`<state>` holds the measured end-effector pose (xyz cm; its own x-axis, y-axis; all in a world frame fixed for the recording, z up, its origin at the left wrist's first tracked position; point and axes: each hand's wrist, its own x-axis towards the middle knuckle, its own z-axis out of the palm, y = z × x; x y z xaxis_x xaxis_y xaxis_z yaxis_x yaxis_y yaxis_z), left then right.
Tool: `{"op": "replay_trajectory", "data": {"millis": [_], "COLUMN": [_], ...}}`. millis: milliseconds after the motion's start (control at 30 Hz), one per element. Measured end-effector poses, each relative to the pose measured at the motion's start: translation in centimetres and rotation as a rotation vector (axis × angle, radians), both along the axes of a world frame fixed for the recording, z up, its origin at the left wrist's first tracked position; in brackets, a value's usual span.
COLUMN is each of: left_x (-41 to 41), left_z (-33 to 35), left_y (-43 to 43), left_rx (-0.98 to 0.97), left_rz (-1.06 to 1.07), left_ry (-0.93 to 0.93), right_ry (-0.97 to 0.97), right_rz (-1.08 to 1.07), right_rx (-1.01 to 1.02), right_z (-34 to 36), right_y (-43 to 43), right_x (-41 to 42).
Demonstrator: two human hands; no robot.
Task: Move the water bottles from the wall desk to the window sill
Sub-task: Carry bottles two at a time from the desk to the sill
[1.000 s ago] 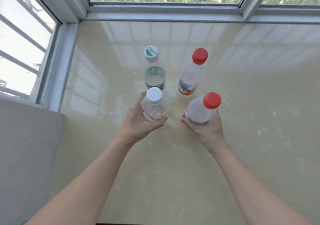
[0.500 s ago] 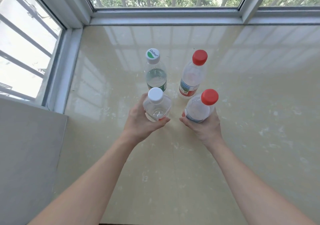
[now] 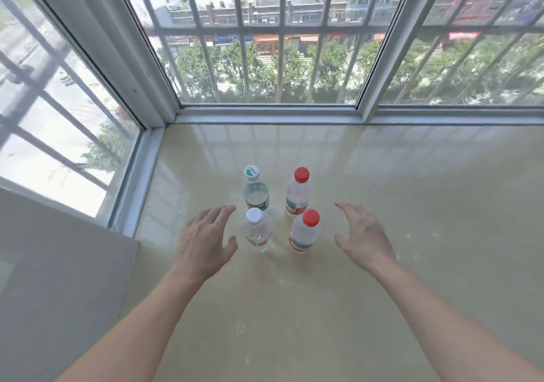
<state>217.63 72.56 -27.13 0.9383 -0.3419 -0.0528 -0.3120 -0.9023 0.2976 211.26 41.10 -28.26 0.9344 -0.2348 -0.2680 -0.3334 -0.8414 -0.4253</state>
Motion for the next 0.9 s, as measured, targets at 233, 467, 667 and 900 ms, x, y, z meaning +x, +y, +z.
{"op": "replay_trajectory", "data": {"millis": [233,467,667,900], "left_x": [0.2,-0.6,-2.1,-3.0], "left_z": [12.0,22.1,26.5,28.3], "left_y": [-1.2,-3.4,-4.9,-6.8], "left_rx": [0.037,0.044,0.032,0.010], "left_rz": [0.037,-0.037,-0.015,-0.088], "left_ry": [-0.135,-0.350,-0.396,-0.419], "right_ry": [-0.207,-0.446,-0.561,-0.540], "right_rz": [0.118,0.141,0.137,0.083], "right_rx": [-0.168,-0.238,-0.320,-0.373], "right_z": [13.6,24.0,29.0,30.7], "right_y": [0.1,2.7,4.3,3.1], "right_x": [2.4,2.5,0.7,-1.7]}}
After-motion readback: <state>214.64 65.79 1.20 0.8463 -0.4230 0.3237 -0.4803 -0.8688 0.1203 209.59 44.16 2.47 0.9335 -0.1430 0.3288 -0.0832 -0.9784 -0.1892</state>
